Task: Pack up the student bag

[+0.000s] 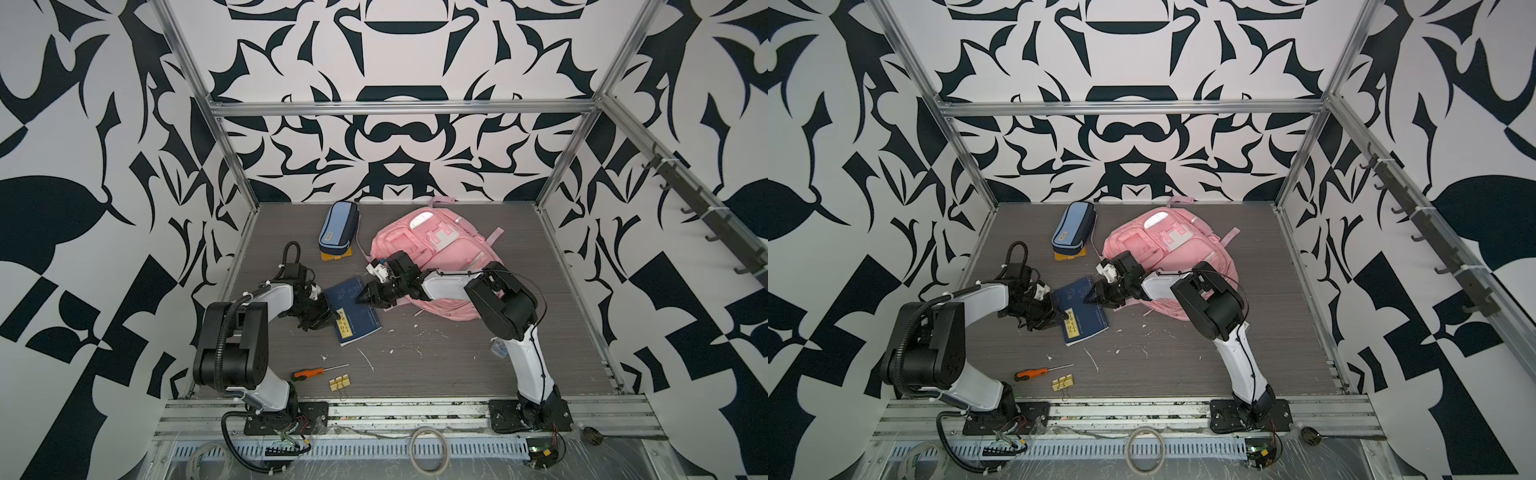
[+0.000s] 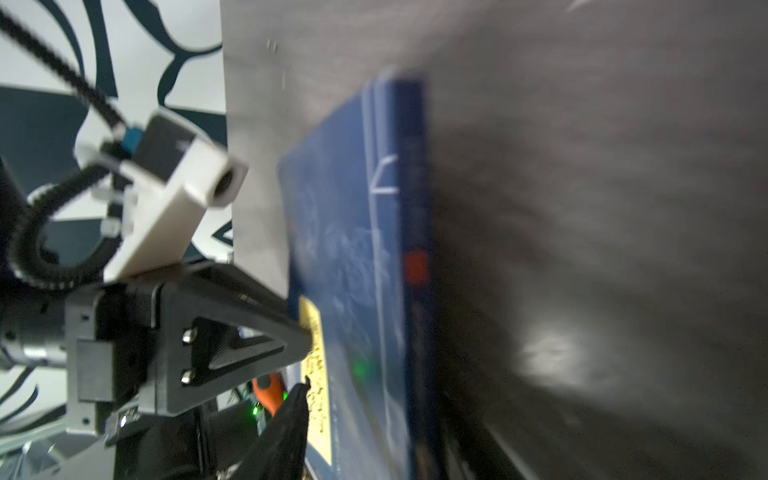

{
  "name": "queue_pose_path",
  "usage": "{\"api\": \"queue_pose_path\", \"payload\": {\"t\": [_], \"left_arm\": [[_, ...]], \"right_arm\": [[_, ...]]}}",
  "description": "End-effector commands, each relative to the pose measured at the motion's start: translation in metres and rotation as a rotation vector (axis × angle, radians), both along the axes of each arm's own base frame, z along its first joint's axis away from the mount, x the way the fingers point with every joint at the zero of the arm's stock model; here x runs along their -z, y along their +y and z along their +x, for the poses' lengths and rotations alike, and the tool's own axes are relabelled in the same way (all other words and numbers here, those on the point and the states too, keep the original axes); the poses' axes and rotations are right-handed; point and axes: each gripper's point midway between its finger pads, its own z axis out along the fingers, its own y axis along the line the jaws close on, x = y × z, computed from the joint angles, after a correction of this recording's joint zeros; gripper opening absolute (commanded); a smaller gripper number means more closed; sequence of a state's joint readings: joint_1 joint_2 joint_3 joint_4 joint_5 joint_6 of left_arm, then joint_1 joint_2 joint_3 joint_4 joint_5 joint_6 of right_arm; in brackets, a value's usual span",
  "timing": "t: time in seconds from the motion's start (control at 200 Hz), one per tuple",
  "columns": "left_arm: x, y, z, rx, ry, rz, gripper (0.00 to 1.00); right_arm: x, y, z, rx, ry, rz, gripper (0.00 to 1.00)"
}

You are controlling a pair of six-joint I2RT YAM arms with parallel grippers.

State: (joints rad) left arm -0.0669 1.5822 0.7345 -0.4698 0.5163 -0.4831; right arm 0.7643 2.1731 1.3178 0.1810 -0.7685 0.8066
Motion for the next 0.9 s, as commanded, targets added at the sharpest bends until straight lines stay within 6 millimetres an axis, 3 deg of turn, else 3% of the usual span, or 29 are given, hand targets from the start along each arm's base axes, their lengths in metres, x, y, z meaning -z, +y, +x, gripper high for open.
{"api": "queue_pose_path", "payload": {"t": [0.0,0.13,0.41,0.69,0.795,0.895], "left_arm": [[0.017,-0.002,-0.002,0.006,0.018,0.012,0.27],[0.017,-0.003,0.0,0.006,0.015,0.011,0.27],[0.017,-0.002,0.001,0.004,0.005,0.012,0.27],[0.013,-0.006,0.001,0.014,-0.006,-0.005,0.27],[-0.01,-0.009,0.009,0.023,-0.092,-0.02,0.29],[-0.056,-0.015,0.021,0.086,-0.277,-0.027,0.4]], "right_arm": [[-0.051,0.016,-0.034,-0.137,-0.039,0.126,0.48],[-0.055,0.01,-0.038,-0.151,-0.068,0.114,0.48],[-0.066,-0.009,-0.031,-0.119,-0.219,0.003,0.32],[-0.058,-0.029,-0.027,-0.123,-0.292,-0.145,0.06],[-0.072,-0.045,-0.029,-0.156,-0.357,-0.195,0.0],[-0.091,-0.07,-0.036,-0.192,-0.454,-0.213,0.0]]}}
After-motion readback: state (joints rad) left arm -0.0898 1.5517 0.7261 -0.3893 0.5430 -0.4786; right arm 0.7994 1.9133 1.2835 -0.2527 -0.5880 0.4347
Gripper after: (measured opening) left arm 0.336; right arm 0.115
